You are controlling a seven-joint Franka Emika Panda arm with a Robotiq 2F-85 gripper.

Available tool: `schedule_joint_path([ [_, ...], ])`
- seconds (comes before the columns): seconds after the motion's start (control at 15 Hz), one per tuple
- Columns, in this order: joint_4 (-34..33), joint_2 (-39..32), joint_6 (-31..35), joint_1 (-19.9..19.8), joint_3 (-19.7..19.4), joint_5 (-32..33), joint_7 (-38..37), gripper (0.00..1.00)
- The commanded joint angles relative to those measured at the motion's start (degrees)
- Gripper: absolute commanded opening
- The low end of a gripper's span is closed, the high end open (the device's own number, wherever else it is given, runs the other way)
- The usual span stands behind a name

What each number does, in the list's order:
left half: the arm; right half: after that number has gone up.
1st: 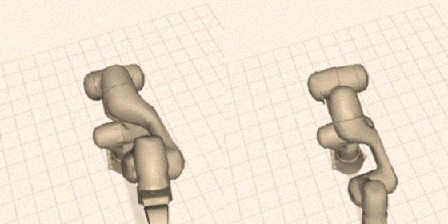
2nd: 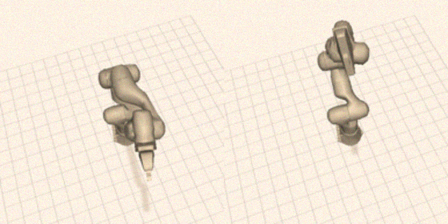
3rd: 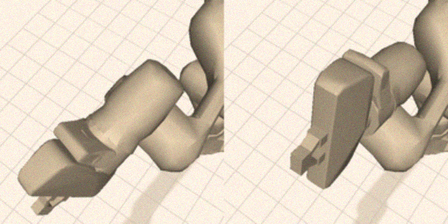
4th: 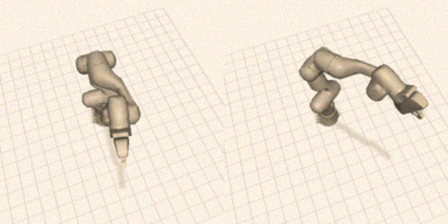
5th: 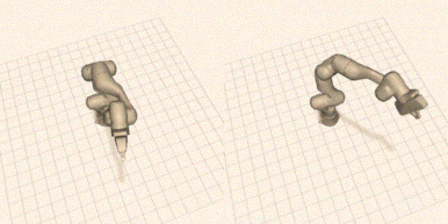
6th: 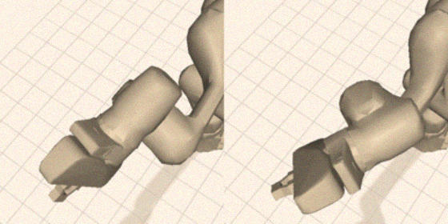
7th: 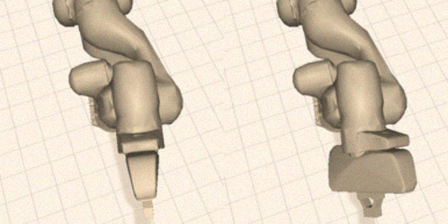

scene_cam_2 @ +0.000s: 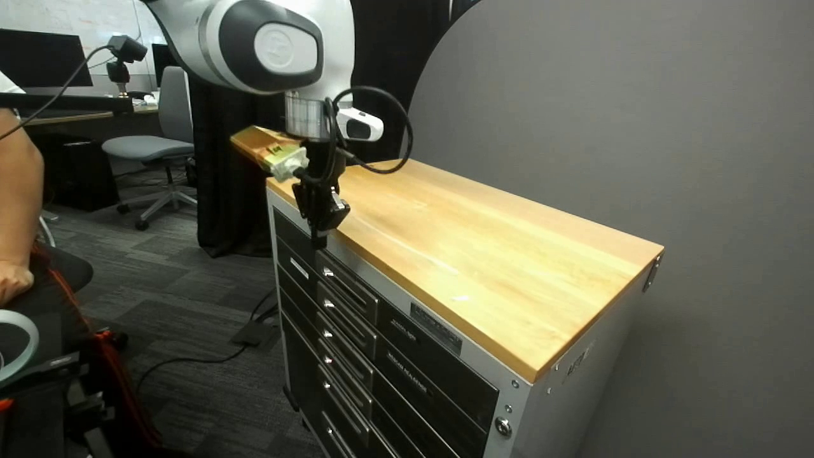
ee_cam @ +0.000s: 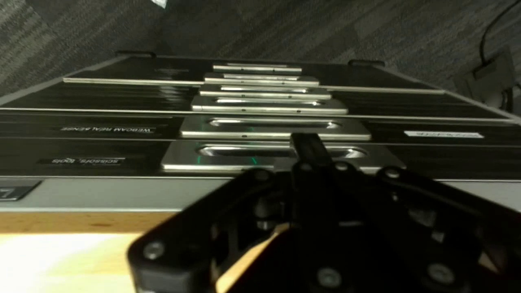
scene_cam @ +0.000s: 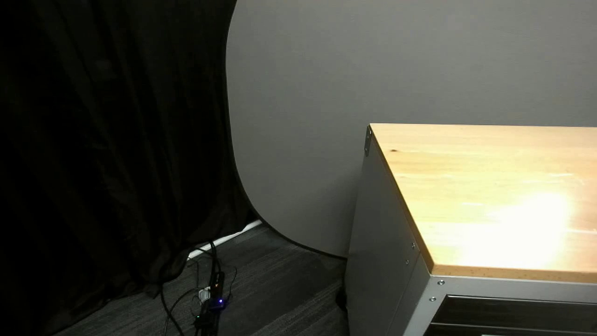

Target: Put the screwdriver into the drawer and close it.

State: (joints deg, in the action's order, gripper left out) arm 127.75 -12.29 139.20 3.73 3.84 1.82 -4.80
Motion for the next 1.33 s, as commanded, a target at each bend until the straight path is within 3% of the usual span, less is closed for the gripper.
schedule_joint_path([
  [0.0, -6.5, 1.85, -14.84, 2.01, 1.03, -0.3, -0.88, 0.31],
  [0.27, -14.42, 0.68, -25.45, 4.02, 2.32, 0.51, -2.97, 0.63],
  [0.6, -22.86, -2.04, -33.91, 5.52, 3.28, -0.13, -4.04, 0.99],
  [0.93, -29.26, -4.65, -42.02, 5.81, 3.13, -0.38, -5.18, 1.0],
  [1.0, -24.96, -2.81, -37.93, 5.58, 3.2, -0.15, -3.67, 1.0],
  [1.27, -27.17, -4.02, -39.98, 5.63, 3.08, -0.17, -4.16, 1.0],
])
